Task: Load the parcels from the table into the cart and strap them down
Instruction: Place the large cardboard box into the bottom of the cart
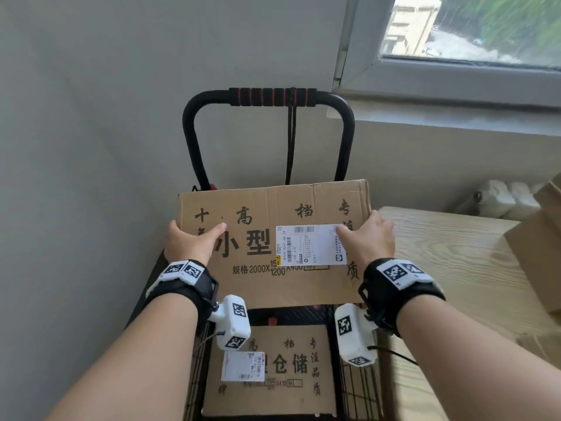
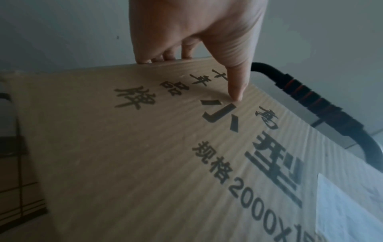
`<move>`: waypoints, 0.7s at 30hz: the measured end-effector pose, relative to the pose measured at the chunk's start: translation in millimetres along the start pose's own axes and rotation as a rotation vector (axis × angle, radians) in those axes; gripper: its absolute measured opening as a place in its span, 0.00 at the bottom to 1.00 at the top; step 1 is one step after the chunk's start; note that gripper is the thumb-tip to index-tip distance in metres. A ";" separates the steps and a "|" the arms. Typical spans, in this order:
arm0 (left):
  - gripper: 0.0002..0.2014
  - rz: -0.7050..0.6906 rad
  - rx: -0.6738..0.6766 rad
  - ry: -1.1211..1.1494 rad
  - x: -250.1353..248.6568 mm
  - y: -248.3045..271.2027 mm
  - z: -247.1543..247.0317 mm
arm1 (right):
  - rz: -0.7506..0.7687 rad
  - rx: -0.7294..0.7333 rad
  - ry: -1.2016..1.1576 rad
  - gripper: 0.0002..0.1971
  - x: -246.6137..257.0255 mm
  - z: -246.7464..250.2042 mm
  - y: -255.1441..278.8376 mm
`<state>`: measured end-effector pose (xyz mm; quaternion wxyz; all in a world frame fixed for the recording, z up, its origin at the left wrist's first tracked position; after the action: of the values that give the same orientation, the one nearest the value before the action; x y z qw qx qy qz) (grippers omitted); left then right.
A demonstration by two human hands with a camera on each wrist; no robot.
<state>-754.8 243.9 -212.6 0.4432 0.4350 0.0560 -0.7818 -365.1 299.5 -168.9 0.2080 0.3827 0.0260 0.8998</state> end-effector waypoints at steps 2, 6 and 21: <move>0.61 0.006 0.004 0.028 4.8 -13.6 1.2 | -0.001 -0.016 -0.016 0.37 8.3 -13.2 -1.3; 0.54 0.009 -0.022 0.106 8.3 -28.9 5.0 | 0.000 -0.023 -0.022 0.37 16.0 -35.4 0.0; 0.46 0.024 0.185 -0.055 108.1 -76.2 -93.4 | -0.198 0.105 -0.038 0.40 -84.1 -147.7 -40.2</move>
<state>-777.1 264.2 -371.7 0.4120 0.4530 -0.0338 -0.7899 -402.0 319.7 -338.5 0.2762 0.4058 0.1068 0.8647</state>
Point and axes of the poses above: each hand's wrist, its own y-axis away from the middle knuckle, its own z-axis out of the back of the hand, x = y × z, the point moved 9 cm from there along -y, towards the middle knuckle, and after that the axes turned 9 degrees about -y, right-handed, at the moved point
